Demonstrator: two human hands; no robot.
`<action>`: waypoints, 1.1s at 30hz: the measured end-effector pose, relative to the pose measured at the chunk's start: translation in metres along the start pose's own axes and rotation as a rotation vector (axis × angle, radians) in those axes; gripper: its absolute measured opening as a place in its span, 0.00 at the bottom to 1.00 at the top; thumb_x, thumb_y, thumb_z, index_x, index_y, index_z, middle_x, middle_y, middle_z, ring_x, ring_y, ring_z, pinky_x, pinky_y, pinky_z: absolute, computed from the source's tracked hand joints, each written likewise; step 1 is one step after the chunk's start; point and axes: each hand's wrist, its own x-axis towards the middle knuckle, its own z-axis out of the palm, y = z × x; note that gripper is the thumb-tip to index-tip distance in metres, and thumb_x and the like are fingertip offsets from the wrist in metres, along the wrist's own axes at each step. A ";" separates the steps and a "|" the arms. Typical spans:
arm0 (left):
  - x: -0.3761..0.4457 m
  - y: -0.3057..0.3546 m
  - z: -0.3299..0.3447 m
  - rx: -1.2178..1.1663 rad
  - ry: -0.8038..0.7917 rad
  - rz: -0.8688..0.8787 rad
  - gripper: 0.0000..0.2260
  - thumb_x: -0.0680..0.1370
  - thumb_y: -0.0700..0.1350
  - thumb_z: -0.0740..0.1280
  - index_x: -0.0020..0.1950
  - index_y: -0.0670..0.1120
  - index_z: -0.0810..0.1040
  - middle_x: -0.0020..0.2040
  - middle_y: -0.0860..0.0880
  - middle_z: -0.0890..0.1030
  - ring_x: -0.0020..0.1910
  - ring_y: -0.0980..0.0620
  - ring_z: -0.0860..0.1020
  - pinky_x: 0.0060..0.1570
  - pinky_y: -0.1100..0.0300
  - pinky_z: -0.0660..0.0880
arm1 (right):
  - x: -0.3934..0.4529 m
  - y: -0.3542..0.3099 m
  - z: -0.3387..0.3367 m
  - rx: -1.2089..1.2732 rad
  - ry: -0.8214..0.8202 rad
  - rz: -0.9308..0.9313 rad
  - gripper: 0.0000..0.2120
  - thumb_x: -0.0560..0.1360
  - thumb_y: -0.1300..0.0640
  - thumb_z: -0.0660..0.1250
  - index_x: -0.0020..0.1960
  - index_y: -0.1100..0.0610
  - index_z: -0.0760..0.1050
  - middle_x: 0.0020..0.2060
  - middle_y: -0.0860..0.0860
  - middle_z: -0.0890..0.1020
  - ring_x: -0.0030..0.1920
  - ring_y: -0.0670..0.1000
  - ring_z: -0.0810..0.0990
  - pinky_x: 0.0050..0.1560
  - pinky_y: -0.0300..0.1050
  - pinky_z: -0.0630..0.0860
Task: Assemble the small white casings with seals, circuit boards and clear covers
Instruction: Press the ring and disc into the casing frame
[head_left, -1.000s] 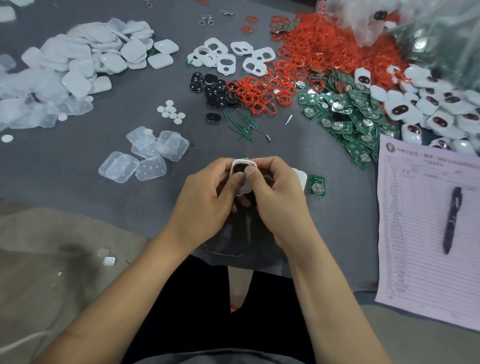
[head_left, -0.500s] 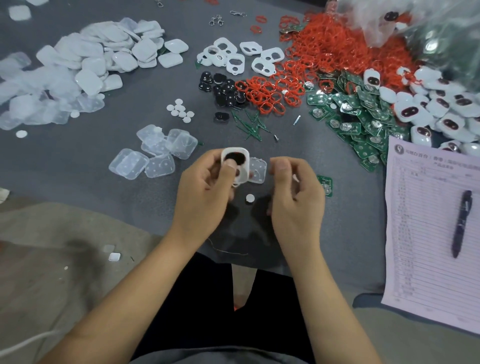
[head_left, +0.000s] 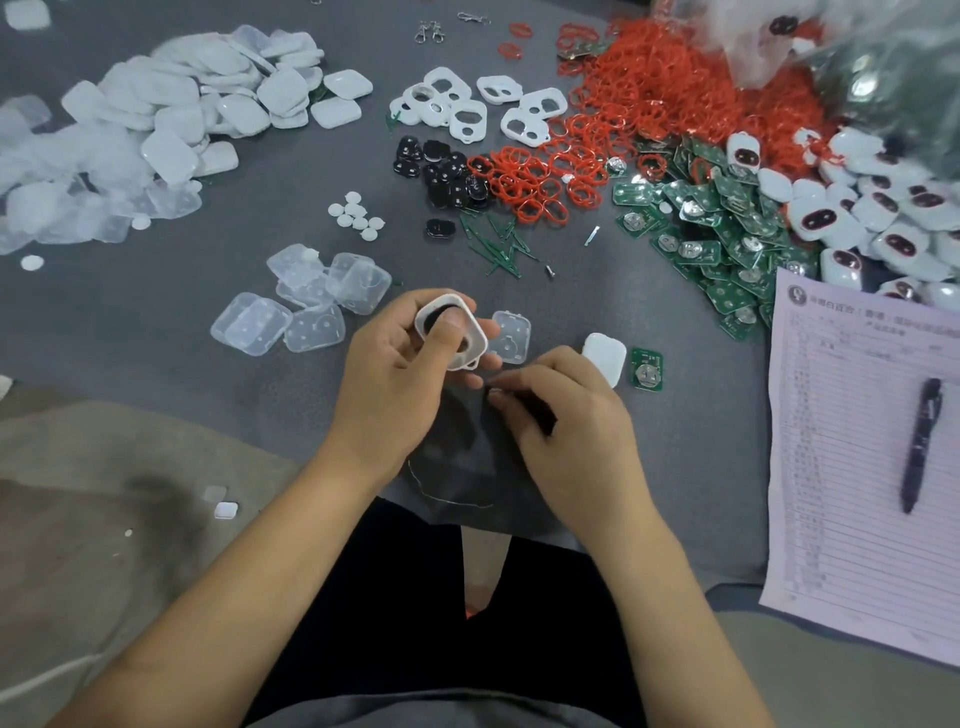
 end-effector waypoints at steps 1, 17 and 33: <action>0.000 0.000 0.000 0.000 0.007 0.001 0.07 0.84 0.39 0.63 0.55 0.45 0.80 0.46 0.47 0.88 0.41 0.48 0.87 0.35 0.63 0.79 | 0.001 0.000 -0.001 0.012 -0.002 0.001 0.02 0.77 0.61 0.75 0.49 0.56 0.85 0.45 0.50 0.80 0.47 0.53 0.79 0.46 0.52 0.78; 0.003 -0.006 -0.005 0.166 -0.148 0.050 0.11 0.83 0.41 0.65 0.64 0.49 0.79 0.51 0.51 0.87 0.42 0.52 0.86 0.39 0.63 0.79 | 0.004 0.009 -0.018 0.858 0.155 0.384 0.09 0.81 0.58 0.68 0.46 0.55 0.86 0.35 0.52 0.84 0.28 0.49 0.77 0.28 0.39 0.73; -0.004 0.000 0.003 0.429 -0.245 0.126 0.07 0.86 0.46 0.63 0.56 0.48 0.80 0.40 0.59 0.86 0.28 0.57 0.78 0.34 0.72 0.70 | 0.003 0.007 -0.021 0.847 0.128 0.302 0.07 0.80 0.64 0.69 0.54 0.57 0.86 0.38 0.53 0.86 0.37 0.51 0.84 0.32 0.40 0.79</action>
